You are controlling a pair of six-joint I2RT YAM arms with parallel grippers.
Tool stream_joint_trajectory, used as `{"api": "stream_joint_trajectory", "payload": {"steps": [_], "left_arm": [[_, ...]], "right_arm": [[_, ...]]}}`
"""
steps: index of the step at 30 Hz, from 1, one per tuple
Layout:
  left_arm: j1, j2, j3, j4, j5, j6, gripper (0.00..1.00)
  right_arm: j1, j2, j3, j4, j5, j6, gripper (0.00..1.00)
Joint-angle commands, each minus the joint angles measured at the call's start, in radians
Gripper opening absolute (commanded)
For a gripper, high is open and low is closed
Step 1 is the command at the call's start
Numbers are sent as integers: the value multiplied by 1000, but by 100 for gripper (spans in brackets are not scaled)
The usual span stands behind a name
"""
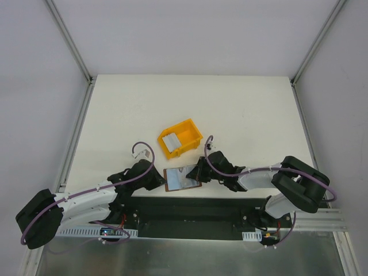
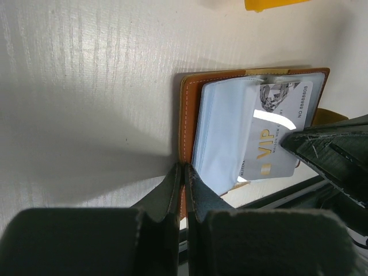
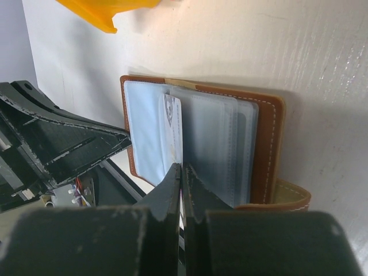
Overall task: Put the credit cards into the card holder
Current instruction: Insert the credit card into the card holder.
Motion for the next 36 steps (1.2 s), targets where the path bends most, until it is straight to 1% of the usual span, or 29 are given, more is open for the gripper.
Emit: {"api": "stream_joint_trajectory", "payload": {"steps": [1, 5, 9, 12, 13, 16, 17, 21, 24, 26, 27, 31, 33, 34, 36], "left_arm": [[10, 1, -11, 2, 4, -11, 0], [8, 1, -10, 2, 6, -10, 0], [8, -5, -13, 0, 8, -10, 0], [8, -11, -17, 2, 6, -11, 0], [9, -10, -17, 0, 6, -11, 0], [8, -14, -19, 2, 4, -14, 0], [8, -14, -20, 2, 4, -16, 0], [10, -10, -13, 8, 4, -17, 0], [8, -11, -13, 14, 3, -22, 0], [9, -11, -13, 14, 1, -25, 0], [10, -16, -14, 14, 0, -28, 0], [9, -22, -22, 14, 0, -28, 0], [9, -26, -22, 14, 1, -28, 0], [10, -29, -25, 14, 1, -28, 0], [9, -34, -28, 13, 1, -30, 0]], "right_arm": [[19, 49, -18, 39, 17, 13, 0], [17, 67, -26, 77, 40, 19, 0], [11, 43, -36, 76, 92, 1, 0], [-1, 27, -46, 73, 98, -7, 0], [-1, 24, -47, 71, 133, -8, 0], [0, 49, -32, 63, 115, -2, 0], [6, 65, -24, 63, 74, 7, 0], [58, 101, 2, 68, 75, 56, 2], [91, 109, 13, 66, 98, 96, 4], [103, 110, 13, 56, 150, 124, 5], [108, 110, 14, 53, 152, 128, 7], [114, 93, 43, -21, 170, 87, 21], [114, 47, 36, -53, 207, 58, 32], [112, 18, 45, -91, 222, 30, 36], [115, -34, 100, -261, 270, -28, 43]]}}
